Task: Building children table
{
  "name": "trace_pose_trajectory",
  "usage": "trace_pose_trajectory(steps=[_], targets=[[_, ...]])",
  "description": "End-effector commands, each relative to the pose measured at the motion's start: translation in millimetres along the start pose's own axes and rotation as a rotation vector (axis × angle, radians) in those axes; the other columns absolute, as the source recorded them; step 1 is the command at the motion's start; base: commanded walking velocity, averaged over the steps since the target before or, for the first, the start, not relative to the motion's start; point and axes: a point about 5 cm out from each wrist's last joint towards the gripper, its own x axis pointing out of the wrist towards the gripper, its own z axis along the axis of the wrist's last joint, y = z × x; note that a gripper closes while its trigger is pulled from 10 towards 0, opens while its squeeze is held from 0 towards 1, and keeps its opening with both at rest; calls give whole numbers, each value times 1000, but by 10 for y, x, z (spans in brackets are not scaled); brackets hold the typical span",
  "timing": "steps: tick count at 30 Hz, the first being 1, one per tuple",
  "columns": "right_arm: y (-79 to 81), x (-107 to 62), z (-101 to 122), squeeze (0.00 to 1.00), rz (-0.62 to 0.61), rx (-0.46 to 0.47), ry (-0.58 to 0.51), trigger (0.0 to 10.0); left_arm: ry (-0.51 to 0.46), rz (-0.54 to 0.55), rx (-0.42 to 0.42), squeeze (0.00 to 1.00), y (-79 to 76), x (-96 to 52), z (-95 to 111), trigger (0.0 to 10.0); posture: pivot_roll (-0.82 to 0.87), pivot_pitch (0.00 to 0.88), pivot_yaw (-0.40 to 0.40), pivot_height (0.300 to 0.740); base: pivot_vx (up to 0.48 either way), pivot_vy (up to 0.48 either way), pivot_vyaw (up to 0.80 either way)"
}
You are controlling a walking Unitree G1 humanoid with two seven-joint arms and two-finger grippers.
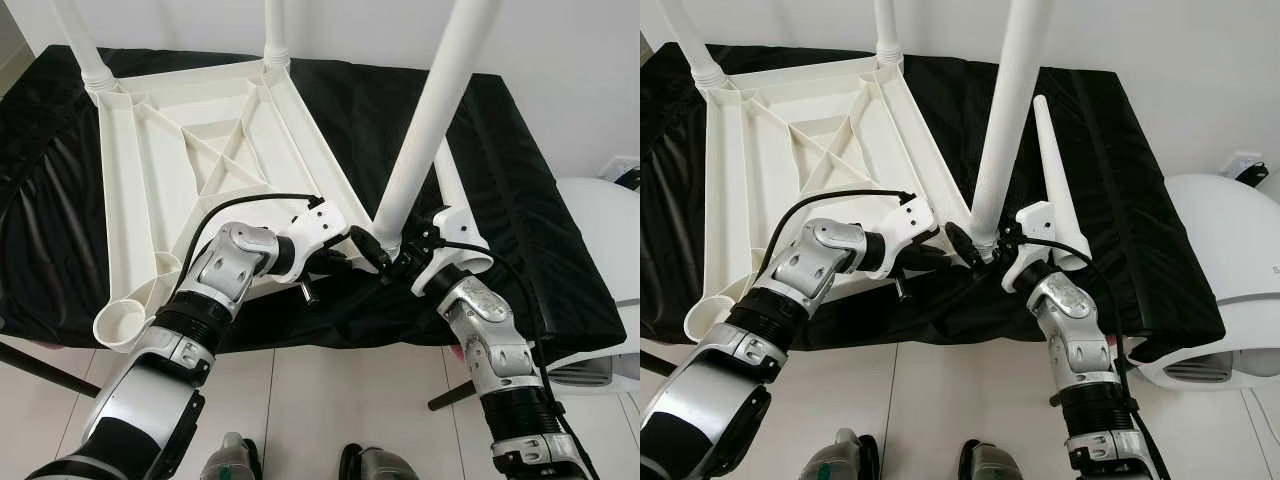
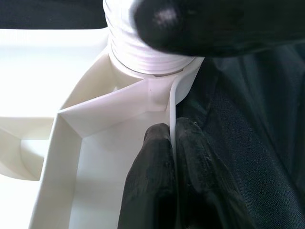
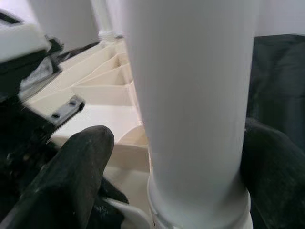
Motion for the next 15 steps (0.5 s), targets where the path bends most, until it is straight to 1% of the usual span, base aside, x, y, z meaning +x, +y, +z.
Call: trace_pose_trajectory(steps=[1, 2, 5, 7, 10, 11, 13, 15], targets=[[-56, -17, 14, 0, 29, 1, -3, 10000, 9, 202, -9, 0, 130, -31, -9, 10000, 0, 128, -2, 740, 0, 0, 0], [-104, -8, 25, 0, 53, -13, 8, 10000, 8, 201, -8, 0, 129, -29, -6, 10000, 1, 128, -2, 740, 0, 0, 0], [-136, 3, 31, 0, 77, -22, 15, 10000, 8, 199, -9, 0, 128, -28, -5, 10000, 2, 129, -1, 740, 0, 0, 0], [-209, 31, 34, 0, 115, -58, 42, 10000, 9, 198, -8, 0, 130, -32, -6, 10000, 8, 127, -1, 740, 0, 0, 0], [-241, 45, 33, 0, 134, -63, 54, 10000, 10, 198, -7, 0, 129, -36, -8, 10000, 9, 125, -1, 740, 0, 0, 0], [-272, 55, 27, 0, 182, -65, 73, 10000, 11, 198, -6, 0, 128, -40, -12, 10000, 11, 123, 0, 740, 0, 0, 0], [-272, 55, 27, 0, 182, -65, 73, 10000, 11, 198, -6, 0, 128, -40, -12, 10000, 11, 123, 0, 740, 0, 0, 0], [-306, 68, 9, 0, 215, -59, 89, 10000, 12, 198, -5, 0, 131, -40, -11, 10000, 13, 119, 0, 740, 0, 0, 0]])
